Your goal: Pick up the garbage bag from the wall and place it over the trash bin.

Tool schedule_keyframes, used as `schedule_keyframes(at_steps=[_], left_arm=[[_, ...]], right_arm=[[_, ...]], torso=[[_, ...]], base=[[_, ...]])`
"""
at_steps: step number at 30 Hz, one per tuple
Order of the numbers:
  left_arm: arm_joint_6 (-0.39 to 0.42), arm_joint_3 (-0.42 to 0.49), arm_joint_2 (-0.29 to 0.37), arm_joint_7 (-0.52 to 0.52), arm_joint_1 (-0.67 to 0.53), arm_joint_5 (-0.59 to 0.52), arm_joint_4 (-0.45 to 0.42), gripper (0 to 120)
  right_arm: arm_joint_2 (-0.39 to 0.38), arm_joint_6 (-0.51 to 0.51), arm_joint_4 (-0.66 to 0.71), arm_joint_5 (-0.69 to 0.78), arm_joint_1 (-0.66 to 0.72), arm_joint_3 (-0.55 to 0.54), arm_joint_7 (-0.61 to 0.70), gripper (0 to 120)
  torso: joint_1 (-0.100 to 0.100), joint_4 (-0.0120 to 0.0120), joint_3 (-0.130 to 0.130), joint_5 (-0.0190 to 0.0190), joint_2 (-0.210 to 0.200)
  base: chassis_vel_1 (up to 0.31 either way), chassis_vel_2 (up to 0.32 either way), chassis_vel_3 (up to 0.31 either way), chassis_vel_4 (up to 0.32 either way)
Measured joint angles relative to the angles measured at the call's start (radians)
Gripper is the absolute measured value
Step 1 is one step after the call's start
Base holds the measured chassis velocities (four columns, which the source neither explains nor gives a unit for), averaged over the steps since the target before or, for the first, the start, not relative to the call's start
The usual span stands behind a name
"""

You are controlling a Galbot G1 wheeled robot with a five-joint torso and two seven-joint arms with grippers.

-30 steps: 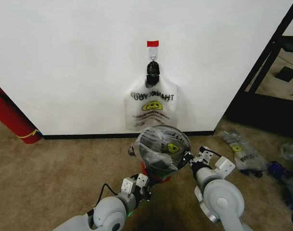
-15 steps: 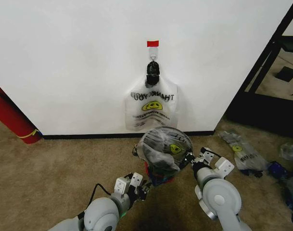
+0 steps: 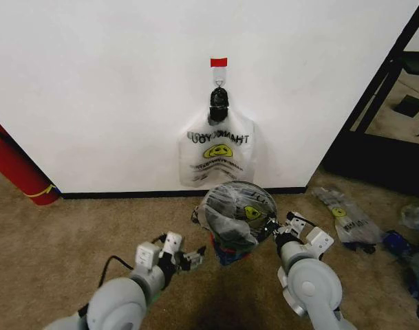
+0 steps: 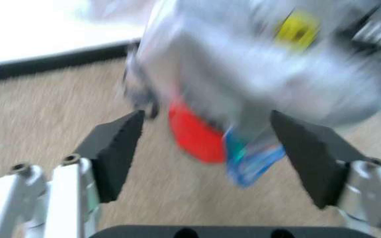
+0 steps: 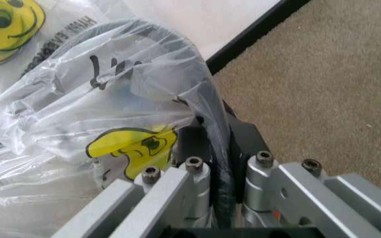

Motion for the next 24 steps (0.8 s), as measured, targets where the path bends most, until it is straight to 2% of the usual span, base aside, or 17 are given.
schedule_keyframes(at_steps=[5,6,7,13,14,18,19,24], left_arm=[[-0.007,0.029,0.031,-0.006,-0.125,-0.129,-0.049,51],[-0.005,0.042,0.035,-0.008,-0.157,-0.149,-0.050,46],[-0.005,0.042,0.035,-0.008,-0.157,-0.149,-0.050,46],[0.047,0.153,0.012,-0.078,-0.379,-0.298,-0.020,22],[0.047,0.153,0.012,-0.078,-0.379,-0.298,-0.020,22],[0.079,0.282,-0.025,-0.134,-0.529,-0.369,0.025,5],[0.090,0.341,-0.040,-0.157,-0.585,-0.400,0.050,0],[0.109,0.457,-0.087,-0.215,-0.732,-0.490,0.129,0]], right_arm=[[0.014,0.019,-0.017,-0.086,-0.006,-0.039,-0.022,1],[0.016,0.021,-0.019,-0.100,-0.004,-0.048,-0.023,1],[0.016,0.021,-0.019,-0.100,-0.004,-0.048,-0.023,1],[0.033,0.021,-0.009,-0.132,-0.002,-0.081,-0.021,1],[0.033,0.021,-0.009,-0.132,-0.002,-0.081,-0.021,1],[0.048,0.019,-0.012,-0.141,-0.002,-0.086,-0.015,1],[0.052,0.019,-0.016,-0.147,-0.002,-0.087,-0.015,1],[0.059,0.020,-0.028,-0.178,-0.002,-0.097,-0.019,1]], torso=[[0.000,0.0002,0.000,-0.0002,0.000],[0.000,0.0003,0.000,-0.0001,0.000],[0.000,0.0003,0.000,-0.0001,0.000],[0.000,0.0003,0.000,-0.0003,0.000],[0.000,0.0003,0.000,-0.0003,0.000],[0.000,0.0000,0.000,0.0000,0.000],[0.000,0.0001,0.000,0.0000,0.000],[0.000,0.0002,0.000,-0.0001,0.000]], base=[[0.000,0.000,0.000,0.000],[0.000,0.000,0.000,0.000],[0.000,0.000,0.000,0.000],[0.000,0.000,0.000,0.000],[0.000,0.000,0.000,0.000],[0.000,0.000,0.000,0.000],[0.000,0.000,0.000,0.000],[0.000,0.000,0.000,0.000]])
